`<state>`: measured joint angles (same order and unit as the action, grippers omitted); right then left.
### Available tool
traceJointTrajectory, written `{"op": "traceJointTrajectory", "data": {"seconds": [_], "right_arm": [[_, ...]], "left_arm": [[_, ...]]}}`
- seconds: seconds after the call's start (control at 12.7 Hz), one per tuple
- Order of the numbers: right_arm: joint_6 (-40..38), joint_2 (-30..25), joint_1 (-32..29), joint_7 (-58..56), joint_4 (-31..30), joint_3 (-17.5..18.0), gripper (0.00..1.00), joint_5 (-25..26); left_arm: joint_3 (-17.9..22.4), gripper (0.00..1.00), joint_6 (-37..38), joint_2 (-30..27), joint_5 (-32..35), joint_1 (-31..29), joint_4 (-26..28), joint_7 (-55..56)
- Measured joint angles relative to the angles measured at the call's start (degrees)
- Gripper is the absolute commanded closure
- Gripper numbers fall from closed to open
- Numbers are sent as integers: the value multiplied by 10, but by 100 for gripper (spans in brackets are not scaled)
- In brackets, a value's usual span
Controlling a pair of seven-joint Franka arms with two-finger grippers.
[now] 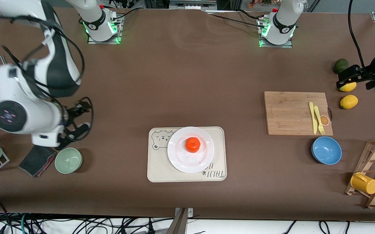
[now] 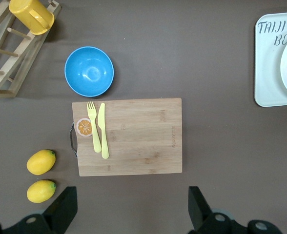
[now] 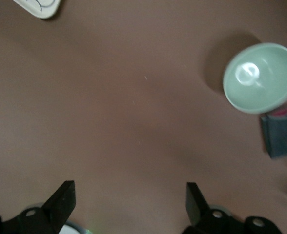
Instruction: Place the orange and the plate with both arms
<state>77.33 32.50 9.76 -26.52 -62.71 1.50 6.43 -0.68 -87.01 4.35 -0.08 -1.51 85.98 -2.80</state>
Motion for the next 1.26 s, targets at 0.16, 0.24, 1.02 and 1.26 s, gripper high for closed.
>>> {"op": "traceJointTrajectory", "data": {"seconds": [0.16, 0.24, 1.02, 1.26], "right_arm": [[-40, -32, 1, 2, 27, -19, 0, 12], [-52, -54, 2, 19, 30, -23, 0, 16], [244, -318, -102, 245, -384, -39, 0, -64], [179, -329, -86, 245, -367, -56, 0, -64]], "left_arm": [[0, 0, 0, 0, 0, 0, 0, 0], [0, 0, 0, 0, 0, 0, 0, 0], [1, 0, 0, 0, 0, -1, 0, 0], [1, 0, 0, 0, 0, -1, 0, 0]]}}
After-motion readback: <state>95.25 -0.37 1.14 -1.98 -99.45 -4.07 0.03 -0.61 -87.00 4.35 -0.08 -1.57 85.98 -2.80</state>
